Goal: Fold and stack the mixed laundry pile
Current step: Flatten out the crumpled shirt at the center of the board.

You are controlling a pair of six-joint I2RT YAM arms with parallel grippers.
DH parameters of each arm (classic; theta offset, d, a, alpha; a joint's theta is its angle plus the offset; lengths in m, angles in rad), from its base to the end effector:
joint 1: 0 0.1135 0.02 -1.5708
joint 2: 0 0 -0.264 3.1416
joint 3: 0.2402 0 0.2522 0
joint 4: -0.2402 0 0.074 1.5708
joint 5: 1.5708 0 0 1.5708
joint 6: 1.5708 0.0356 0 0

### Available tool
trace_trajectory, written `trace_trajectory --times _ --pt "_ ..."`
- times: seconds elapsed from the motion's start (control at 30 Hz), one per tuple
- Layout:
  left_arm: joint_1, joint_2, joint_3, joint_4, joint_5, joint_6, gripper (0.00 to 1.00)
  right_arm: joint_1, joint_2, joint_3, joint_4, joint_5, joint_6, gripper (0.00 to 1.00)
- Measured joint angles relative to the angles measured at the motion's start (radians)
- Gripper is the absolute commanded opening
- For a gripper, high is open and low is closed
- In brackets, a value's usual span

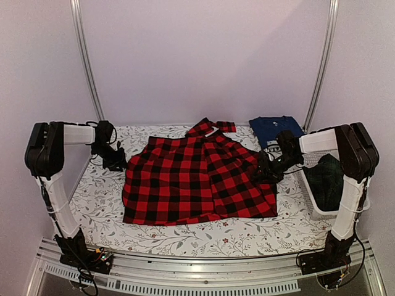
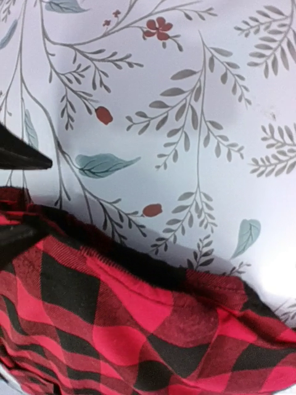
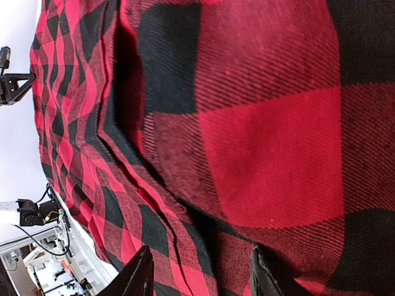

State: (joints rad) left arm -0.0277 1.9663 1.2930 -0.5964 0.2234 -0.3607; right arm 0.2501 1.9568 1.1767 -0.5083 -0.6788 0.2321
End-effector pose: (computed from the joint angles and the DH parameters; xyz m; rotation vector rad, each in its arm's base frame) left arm 0.3825 -0.0185 0.1475 -0.4264 2.8314 -0.3989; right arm 0.3472 0.1118 0.1308 -0.1682 2.8414 1.0711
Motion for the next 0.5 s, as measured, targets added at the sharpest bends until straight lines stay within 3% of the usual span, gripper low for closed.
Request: trace_trajectory --times 0.07,0.17,0.37,0.5 --pt "-0.001 -0.005 0.000 0.007 0.014 0.008 0.52 0.000 0.002 0.029 -0.010 0.014 -0.009 0.53" --pt "-0.001 -0.014 0.011 0.006 0.038 0.016 0.60 0.011 -0.017 0.074 -0.025 0.024 -0.012 0.51" --pt "-0.021 -0.072 0.079 0.018 0.118 0.047 0.64 0.043 -0.082 0.216 -0.064 0.026 -0.009 0.47" --pt "-0.109 -0.116 0.101 0.083 0.244 0.033 0.63 0.055 -0.095 0.188 -0.068 0.013 -0.004 0.45"
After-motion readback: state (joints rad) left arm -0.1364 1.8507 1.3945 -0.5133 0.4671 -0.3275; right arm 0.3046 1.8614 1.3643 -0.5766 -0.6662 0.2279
